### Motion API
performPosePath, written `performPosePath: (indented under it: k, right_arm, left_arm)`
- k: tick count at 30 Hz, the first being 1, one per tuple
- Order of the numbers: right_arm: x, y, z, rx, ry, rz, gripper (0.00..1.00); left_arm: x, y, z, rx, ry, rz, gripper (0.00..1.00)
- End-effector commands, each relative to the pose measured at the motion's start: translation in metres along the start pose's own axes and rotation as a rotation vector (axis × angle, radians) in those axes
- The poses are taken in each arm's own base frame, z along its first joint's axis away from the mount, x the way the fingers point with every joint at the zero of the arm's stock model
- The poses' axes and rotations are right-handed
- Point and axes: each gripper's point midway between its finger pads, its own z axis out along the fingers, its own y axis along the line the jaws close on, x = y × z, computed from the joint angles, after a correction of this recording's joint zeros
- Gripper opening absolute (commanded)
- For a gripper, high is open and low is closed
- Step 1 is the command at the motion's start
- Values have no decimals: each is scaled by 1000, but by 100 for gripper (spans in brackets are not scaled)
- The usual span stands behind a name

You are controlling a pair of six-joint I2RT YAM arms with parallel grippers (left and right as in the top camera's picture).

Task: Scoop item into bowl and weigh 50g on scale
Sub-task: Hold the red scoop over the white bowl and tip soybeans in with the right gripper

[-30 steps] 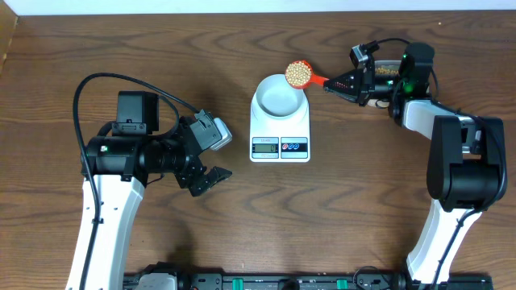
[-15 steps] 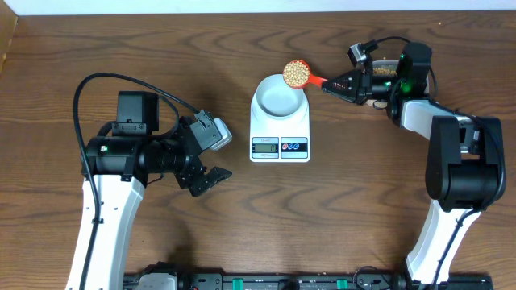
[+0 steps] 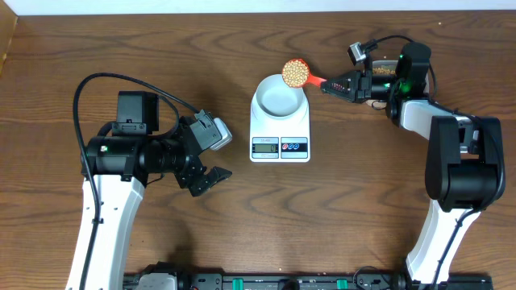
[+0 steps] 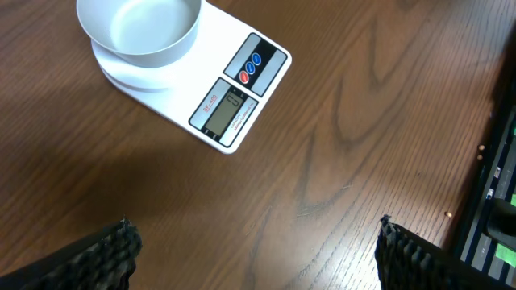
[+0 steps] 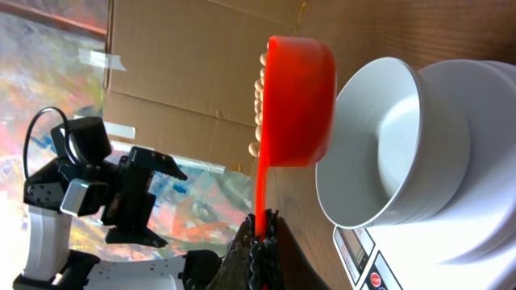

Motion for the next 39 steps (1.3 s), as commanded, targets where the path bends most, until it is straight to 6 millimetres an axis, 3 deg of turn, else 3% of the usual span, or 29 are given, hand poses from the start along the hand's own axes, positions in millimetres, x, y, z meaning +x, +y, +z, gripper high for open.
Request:
performPosePath:
  k: [1, 39]
  right_arm:
    - [2, 3, 2, -12, 17, -52, 1]
    - [1, 0, 10, 3, 8, -216, 1]
  left_arm:
    - [-3, 3, -2, -3, -4, 13, 95]
    - [-3, 3, -2, -3, -4, 13, 95]
